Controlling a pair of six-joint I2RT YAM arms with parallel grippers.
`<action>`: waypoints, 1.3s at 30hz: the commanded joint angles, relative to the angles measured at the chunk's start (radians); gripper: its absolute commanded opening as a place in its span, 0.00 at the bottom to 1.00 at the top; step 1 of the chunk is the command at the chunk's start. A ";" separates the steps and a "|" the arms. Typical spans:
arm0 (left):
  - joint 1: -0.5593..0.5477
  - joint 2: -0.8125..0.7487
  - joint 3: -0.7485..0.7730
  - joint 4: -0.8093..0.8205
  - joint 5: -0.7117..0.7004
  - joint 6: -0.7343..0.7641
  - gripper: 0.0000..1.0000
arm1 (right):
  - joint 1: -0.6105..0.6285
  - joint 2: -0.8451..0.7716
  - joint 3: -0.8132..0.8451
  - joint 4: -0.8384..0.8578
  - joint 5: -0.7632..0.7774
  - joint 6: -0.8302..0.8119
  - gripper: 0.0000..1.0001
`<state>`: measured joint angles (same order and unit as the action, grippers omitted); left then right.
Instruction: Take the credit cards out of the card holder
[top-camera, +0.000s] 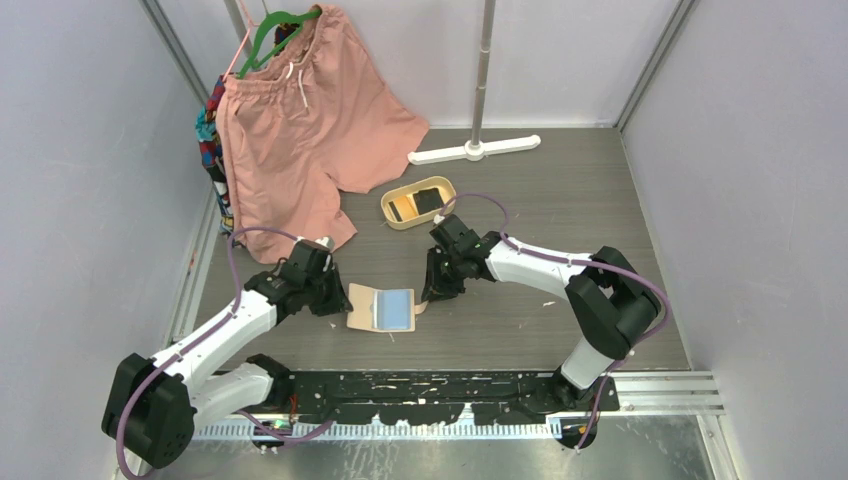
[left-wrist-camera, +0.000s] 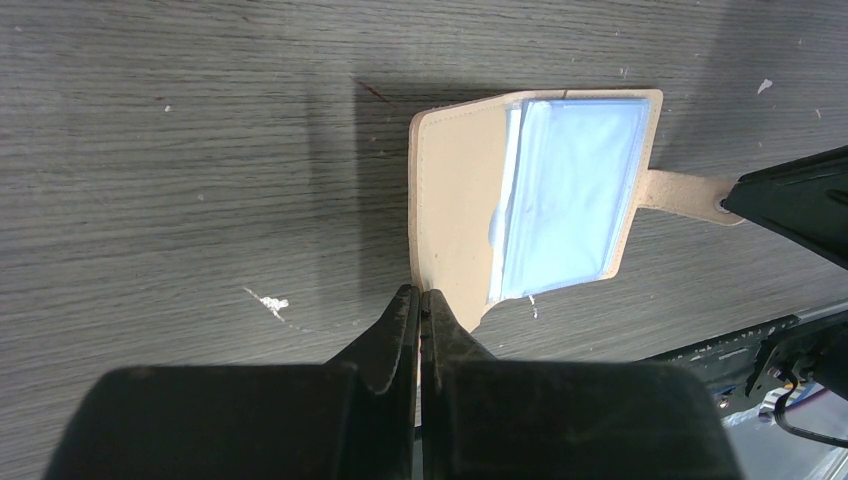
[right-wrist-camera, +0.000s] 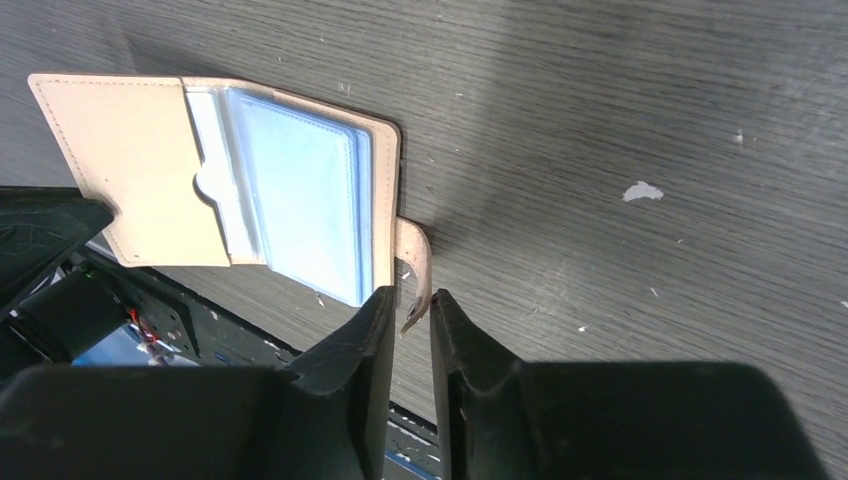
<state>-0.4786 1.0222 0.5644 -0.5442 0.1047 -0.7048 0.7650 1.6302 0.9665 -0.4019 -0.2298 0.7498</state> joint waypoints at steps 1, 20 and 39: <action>-0.004 -0.021 0.014 0.003 -0.010 0.006 0.00 | 0.009 -0.003 0.041 0.025 -0.004 0.008 0.23; -0.007 0.004 0.082 0.027 0.032 0.010 0.00 | 0.009 0.003 0.046 0.046 -0.023 0.016 0.01; -0.234 0.142 0.075 0.266 0.012 -0.181 0.16 | 0.009 0.009 0.034 0.068 -0.036 0.019 0.01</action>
<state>-0.6937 1.1488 0.6601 -0.3939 0.1139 -0.8097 0.7670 1.6474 0.9730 -0.3668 -0.2535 0.7609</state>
